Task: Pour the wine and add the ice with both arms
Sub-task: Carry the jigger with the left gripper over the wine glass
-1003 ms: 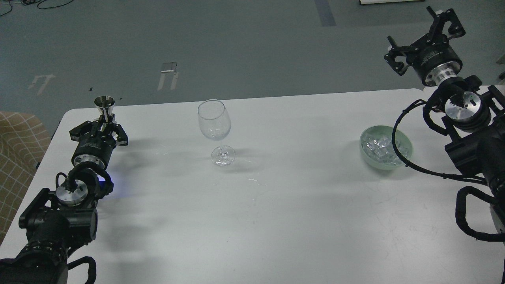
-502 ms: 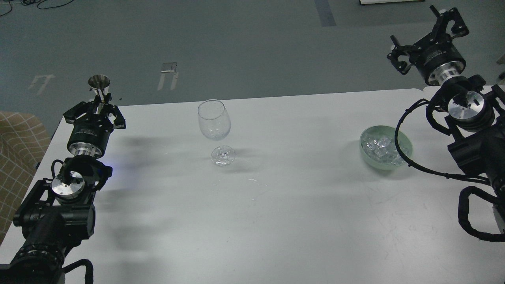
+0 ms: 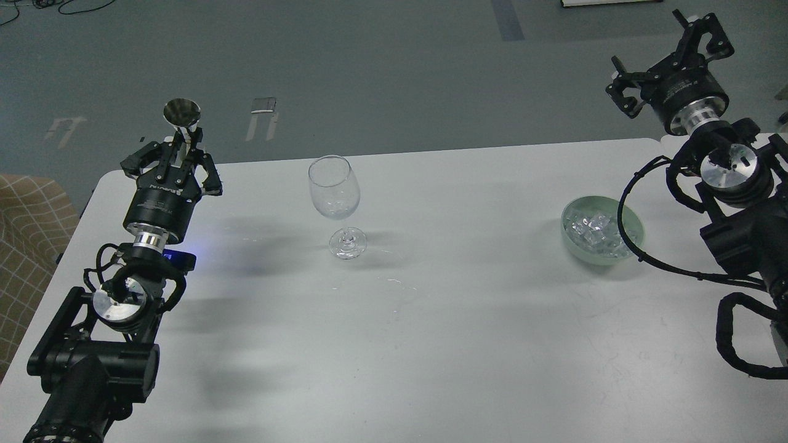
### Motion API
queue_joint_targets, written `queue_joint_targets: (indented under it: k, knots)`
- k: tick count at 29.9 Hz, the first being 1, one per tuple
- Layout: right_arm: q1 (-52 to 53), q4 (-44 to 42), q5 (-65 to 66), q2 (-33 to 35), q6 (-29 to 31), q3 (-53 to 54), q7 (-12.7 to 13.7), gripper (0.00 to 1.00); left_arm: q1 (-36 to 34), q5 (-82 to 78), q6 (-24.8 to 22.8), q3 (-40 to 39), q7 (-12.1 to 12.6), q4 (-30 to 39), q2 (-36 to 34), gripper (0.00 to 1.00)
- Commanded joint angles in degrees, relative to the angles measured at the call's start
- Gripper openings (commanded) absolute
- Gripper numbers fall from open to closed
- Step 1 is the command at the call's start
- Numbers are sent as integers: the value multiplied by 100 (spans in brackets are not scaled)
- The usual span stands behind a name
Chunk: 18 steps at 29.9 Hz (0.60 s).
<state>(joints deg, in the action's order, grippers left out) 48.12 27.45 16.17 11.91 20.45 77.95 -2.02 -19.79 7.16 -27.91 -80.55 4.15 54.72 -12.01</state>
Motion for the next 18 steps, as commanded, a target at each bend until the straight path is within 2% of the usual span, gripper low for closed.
queue_joint_targets:
  k: [1,5,6,12,18]
  knots:
    - [-109,6,-9,4,38,1,0,100,247,5,277,136,191,591,-56,0]
    - [-232,15,-9,22,65,1,0,100,431,-4,497,136,761,917,23,0]
    - [-267,15,-9,22,65,9,-9,100,519,-4,567,144,824,1031,41,0]
    - [-338,24,-18,22,74,9,-9,100,625,-13,1155,399,833,1488,-29,0]
    - [-417,24,-26,22,135,18,-18,100,643,-13,1420,452,851,1603,32,0]
